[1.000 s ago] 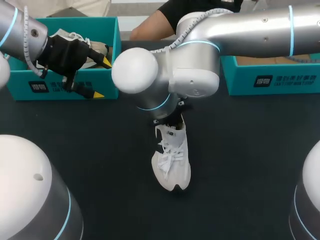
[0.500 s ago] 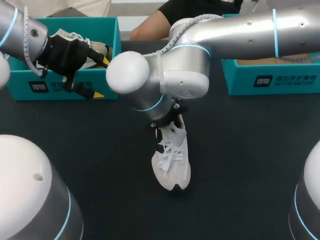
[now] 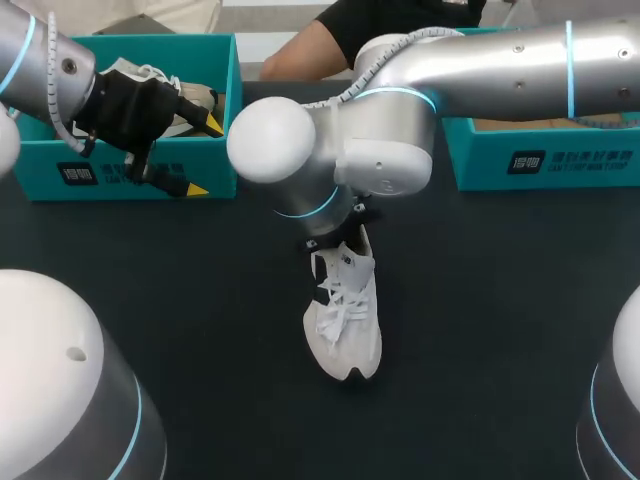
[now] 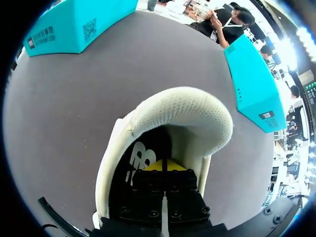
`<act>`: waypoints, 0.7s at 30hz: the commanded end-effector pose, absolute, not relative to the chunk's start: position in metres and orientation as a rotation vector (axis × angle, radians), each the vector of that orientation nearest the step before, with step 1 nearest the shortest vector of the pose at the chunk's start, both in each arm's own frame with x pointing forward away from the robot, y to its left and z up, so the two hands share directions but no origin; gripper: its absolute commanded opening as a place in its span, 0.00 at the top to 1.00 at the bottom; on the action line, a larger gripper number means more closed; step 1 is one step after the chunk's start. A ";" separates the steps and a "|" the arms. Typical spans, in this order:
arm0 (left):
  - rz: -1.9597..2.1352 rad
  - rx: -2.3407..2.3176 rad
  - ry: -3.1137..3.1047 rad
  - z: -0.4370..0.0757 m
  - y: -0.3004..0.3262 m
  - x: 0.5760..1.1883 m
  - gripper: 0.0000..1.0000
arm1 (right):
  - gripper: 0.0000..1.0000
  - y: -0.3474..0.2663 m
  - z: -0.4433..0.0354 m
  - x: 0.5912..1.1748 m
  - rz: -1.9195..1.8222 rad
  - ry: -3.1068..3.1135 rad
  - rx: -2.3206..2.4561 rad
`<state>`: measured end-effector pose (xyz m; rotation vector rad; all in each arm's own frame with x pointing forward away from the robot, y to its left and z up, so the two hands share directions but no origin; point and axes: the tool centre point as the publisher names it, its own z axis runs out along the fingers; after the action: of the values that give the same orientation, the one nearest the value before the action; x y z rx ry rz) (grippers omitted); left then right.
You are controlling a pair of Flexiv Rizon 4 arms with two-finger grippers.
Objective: Take the shoe out of the shoebox, open the shoe tongue, remove and reinsert the insole, then place the shoe into the shoebox
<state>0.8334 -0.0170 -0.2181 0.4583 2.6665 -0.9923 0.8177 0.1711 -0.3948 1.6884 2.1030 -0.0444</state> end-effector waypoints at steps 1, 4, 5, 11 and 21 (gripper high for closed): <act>-0.987 0.458 2.668 -0.218 -0.017 0.833 0.00 | 1.00 0.175 -0.376 0.816 -0.026 2.057 1.665; -0.987 0.458 2.668 -0.218 -0.017 0.833 0.00 | 1.00 0.181 -0.370 0.820 0.018 2.083 1.660; -0.987 0.458 2.668 -0.218 -0.017 0.833 0.00 | 1.00 0.184 -0.370 0.821 0.031 2.089 1.657; -0.987 0.458 2.668 -0.218 -0.017 0.833 0.00 | 1.00 0.200 -0.386 0.827 0.060 2.160 1.651; -0.987 0.458 2.668 -0.218 -0.017 0.833 0.00 | 1.00 0.197 -0.400 0.822 0.014 2.212 1.673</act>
<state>0.8334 -0.0170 -0.2180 0.4584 2.6665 -0.9922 0.8233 0.1982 -0.4010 1.6741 2.2117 0.0146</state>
